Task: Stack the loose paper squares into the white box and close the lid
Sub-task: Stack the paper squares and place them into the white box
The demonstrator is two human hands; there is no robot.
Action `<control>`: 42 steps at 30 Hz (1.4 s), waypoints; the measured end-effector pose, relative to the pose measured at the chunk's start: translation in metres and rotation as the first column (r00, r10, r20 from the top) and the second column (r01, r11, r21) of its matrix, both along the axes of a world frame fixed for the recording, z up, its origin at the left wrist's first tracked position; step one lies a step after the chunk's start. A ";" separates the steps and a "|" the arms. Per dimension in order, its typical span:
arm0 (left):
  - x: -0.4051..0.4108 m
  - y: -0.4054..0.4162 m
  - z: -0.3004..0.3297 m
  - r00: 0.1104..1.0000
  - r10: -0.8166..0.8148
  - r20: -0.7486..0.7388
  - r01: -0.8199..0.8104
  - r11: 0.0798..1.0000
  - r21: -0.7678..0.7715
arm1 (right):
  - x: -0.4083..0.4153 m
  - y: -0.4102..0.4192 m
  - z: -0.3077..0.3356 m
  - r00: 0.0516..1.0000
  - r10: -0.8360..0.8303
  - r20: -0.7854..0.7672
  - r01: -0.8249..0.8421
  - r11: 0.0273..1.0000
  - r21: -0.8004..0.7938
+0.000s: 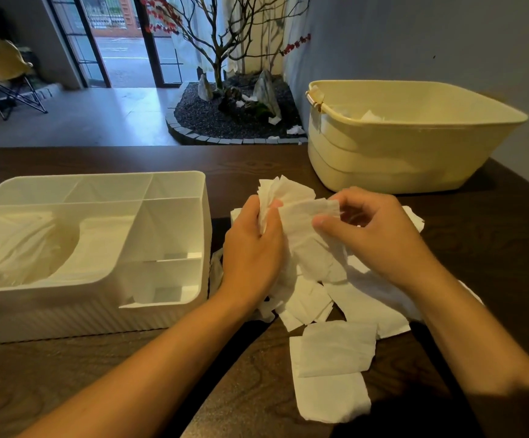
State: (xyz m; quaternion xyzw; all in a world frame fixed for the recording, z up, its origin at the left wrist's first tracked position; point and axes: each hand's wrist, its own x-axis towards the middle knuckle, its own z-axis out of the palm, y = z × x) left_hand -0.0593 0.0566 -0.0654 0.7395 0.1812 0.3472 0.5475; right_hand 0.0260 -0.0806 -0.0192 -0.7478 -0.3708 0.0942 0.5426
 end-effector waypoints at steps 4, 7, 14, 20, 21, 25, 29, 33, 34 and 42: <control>0.000 0.002 0.004 0.998 0.041 0.052 -0.036 0.995 -0.092 | 0.000 -0.004 0.005 0.997 0.080 0.015 -0.081 0.981 0.176; 0.000 0.000 0.007 0.997 0.010 0.079 0.000 0.991 -0.133 | -0.004 -0.003 0.009 0.929 0.220 -0.299 -0.143 0.956 0.257; -0.002 -0.008 0.012 0.979 -0.203 0.031 0.204 0.948 -0.246 | -0.008 0.016 -0.018 0.971 -0.094 -0.220 0.140 0.969 0.204; -0.001 -0.012 0.013 0.975 -0.223 0.003 0.208 0.904 -0.374 | -0.012 0.022 -0.022 0.954 -0.257 -0.155 0.282 0.944 0.170; -0.001 -0.013 0.013 0.974 -0.226 0.015 0.214 0.898 -0.383 | -0.011 0.022 -0.022 0.950 -0.242 -0.197 0.273 0.950 0.152; -0.002 -0.013 0.014 0.947 -0.315 0.060 0.311 0.858 -0.409 | -0.009 0.021 -0.020 0.932 -0.256 -0.257 0.291 0.951 0.109; -0.001 -0.013 0.010 0.930 -0.367 0.027 0.358 0.883 -0.305 | -0.005 0.021 -0.020 0.913 -0.224 -0.342 0.271 0.958 0.095; -0.003 -0.010 0.008 0.922 -0.382 0.067 0.381 0.856 -0.349 | -0.006 0.019 -0.020 0.923 -0.091 -0.373 0.111 0.993 0.032; -0.003 -0.008 0.008 0.921 -0.383 0.066 0.381 0.856 -0.350 | -0.006 0.017 -0.017 0.923 -0.075 -0.378 0.083 0.997 0.004; -0.002 -0.002 0.007 0.918 -0.396 -0.008 0.378 0.881 -0.284 | 0.002 0.010 -0.012 0.918 -0.105 -0.382 0.123 0.992 0.021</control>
